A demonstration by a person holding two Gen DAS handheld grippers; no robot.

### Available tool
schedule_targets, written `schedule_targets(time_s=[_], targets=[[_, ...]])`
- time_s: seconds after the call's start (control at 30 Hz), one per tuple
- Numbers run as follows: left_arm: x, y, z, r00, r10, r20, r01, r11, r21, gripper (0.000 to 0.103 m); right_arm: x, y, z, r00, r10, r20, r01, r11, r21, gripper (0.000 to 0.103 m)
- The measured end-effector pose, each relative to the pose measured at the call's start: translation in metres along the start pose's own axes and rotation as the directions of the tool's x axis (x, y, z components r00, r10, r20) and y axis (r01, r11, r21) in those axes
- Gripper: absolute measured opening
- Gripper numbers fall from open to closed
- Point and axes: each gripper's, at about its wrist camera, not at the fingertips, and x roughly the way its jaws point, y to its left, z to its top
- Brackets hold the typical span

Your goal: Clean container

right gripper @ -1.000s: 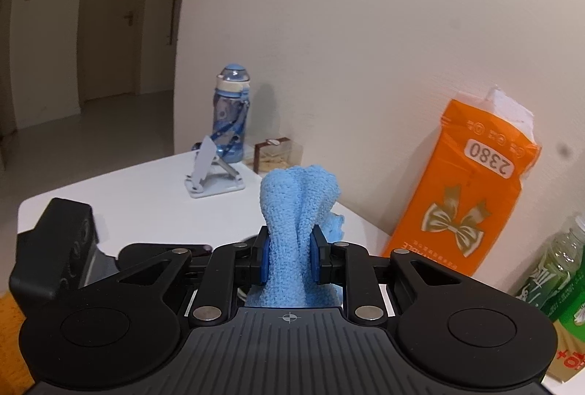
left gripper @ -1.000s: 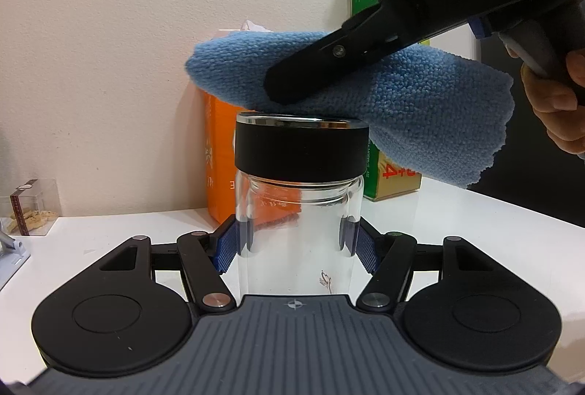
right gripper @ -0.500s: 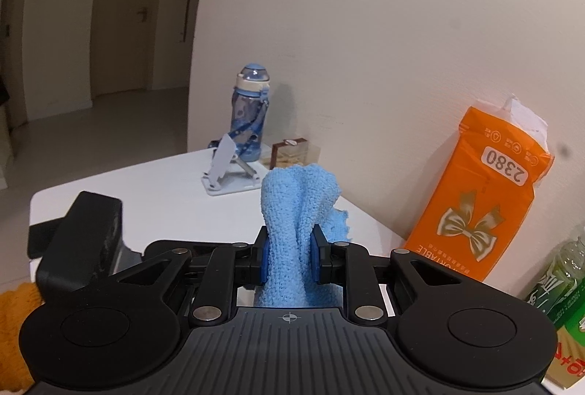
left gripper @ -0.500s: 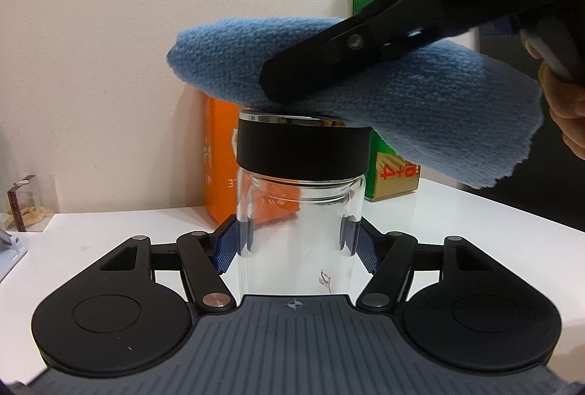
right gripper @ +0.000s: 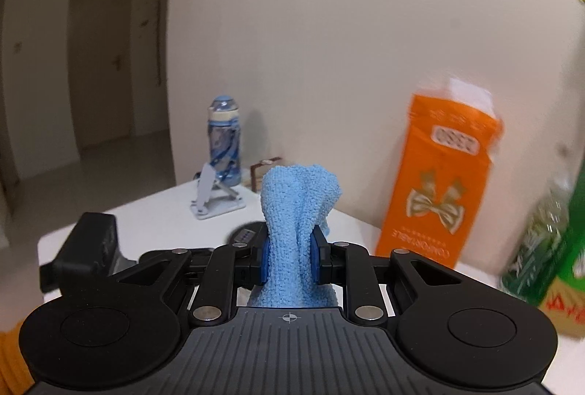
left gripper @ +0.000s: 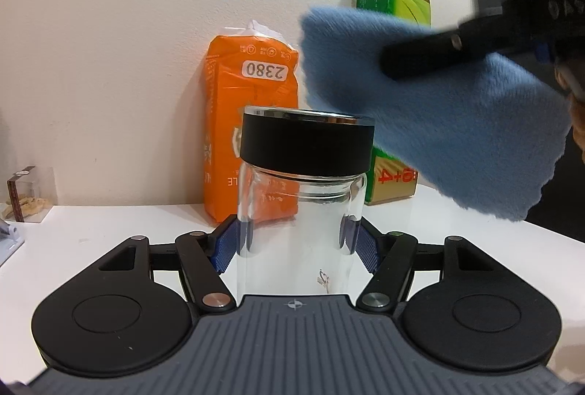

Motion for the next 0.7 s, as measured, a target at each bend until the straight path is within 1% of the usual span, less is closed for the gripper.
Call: schedule_targets(time_s=[0.1, 0.17, 0.23, 0.3, 0.37, 0.47, 0.57, 0.63, 0.7], targets=[[-0.002, 0.001, 0.001, 1.000, -0.006, 0.006, 0.006, 1.000, 0.001, 0.079, 0.001, -0.011, -0.011, 1.000, -0.003, -0.006, 0.003, 0.999, 0.045, 0.019], [-0.009, 0.019, 0.000, 1.000, -0.015, 0.011, 0.015, 1.000, -0.002, 0.080, 0.003, -0.016, -0.018, 1.000, 0.000, -0.012, 0.001, 0.998, 0.068, 0.019], [-0.012, 0.027, 0.004, 1.000, -0.026, 0.016, 0.026, 1.000, -0.005, 0.080, 0.005, -0.022, -0.025, 1.000, 0.002, -0.018, -0.001, 0.996, 0.092, 0.019], [-0.010, 0.031, 0.008, 0.999, -0.041, 0.022, 0.041, 0.999, -0.003, 0.082, 0.006, -0.027, -0.032, 1.000, 0.005, -0.022, -0.003, 0.994, 0.113, 0.018], [-0.014, 0.034, 0.007, 0.998, -0.056, 0.026, 0.056, 0.998, 0.007, 0.087, 0.005, -0.028, -0.035, 1.000, 0.010, -0.021, -0.007, 0.993, 0.121, 0.019], [-0.019, 0.038, 0.004, 0.996, -0.083, 0.013, 0.082, 0.995, 0.048, 0.089, 0.003, -0.029, -0.038, 1.000, 0.014, -0.017, -0.012, 0.992, 0.127, 0.019], [-0.016, 0.046, 0.001, 0.991, -0.133, -0.009, 0.133, 0.989, 0.071, 0.089, 0.001, -0.029, -0.041, 1.000, 0.017, -0.011, -0.015, 0.991, 0.134, 0.019], [-0.013, 0.054, 0.001, 0.979, -0.206, -0.015, 0.206, 0.976, 0.075, 0.090, 0.000, -0.031, -0.043, 1.000, 0.018, -0.005, -0.017, 0.989, 0.145, 0.019], [-0.009, 0.060, 0.001, 0.969, -0.247, -0.025, 0.248, 0.965, 0.083, 0.090, 0.000, -0.033, -0.045, 1.000, 0.018, -0.005, -0.017, 0.988, 0.155, 0.019]])
